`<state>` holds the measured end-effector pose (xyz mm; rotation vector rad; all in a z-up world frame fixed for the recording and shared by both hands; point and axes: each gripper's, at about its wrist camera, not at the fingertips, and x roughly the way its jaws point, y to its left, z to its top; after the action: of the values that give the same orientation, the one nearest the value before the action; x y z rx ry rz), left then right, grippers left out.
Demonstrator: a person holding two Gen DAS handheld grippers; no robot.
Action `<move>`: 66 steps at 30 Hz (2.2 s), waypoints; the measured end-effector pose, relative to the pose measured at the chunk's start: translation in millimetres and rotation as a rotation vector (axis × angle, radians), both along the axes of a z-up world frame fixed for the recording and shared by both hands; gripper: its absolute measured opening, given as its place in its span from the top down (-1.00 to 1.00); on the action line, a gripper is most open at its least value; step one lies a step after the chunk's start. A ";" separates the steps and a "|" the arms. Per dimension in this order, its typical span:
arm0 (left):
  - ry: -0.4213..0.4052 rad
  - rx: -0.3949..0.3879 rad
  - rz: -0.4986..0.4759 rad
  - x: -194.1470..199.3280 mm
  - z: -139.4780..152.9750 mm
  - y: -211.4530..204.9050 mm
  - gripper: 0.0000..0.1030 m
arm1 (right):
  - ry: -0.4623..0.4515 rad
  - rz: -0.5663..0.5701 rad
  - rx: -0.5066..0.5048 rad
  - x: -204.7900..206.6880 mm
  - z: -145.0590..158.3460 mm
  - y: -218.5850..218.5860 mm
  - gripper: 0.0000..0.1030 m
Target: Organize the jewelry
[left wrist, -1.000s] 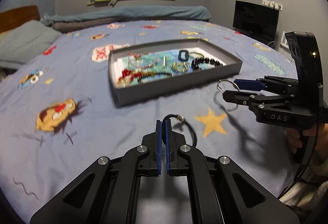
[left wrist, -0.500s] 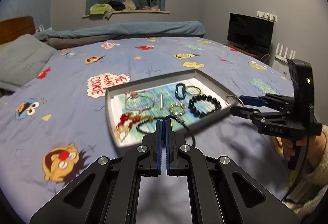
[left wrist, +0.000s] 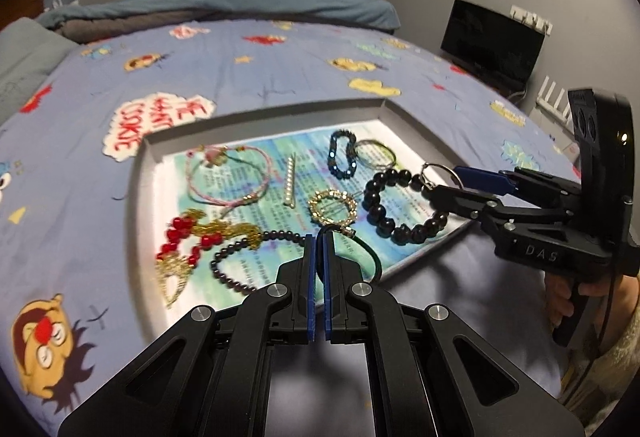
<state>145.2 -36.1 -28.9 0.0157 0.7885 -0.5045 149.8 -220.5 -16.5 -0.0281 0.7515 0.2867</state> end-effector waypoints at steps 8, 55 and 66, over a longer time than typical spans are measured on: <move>0.044 0.046 -0.014 17.0 -16.4 -14.7 0.92 | 0.089 -0.005 -0.031 16.9 -13.0 11.8 0.09; -0.056 0.140 0.104 -20.0 18.0 4.3 -0.42 | 0.030 -0.013 -0.006 -29.2 29.6 -7.9 -0.48; -0.092 0.156 0.187 -52.4 47.1 28.8 -0.76 | -0.019 -0.009 0.026 -61.1 49.8 -11.5 -0.89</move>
<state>92.7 -7.3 18.2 0.1079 0.7299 -0.2623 88.7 -232.0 33.3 -0.0027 0.7288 0.2876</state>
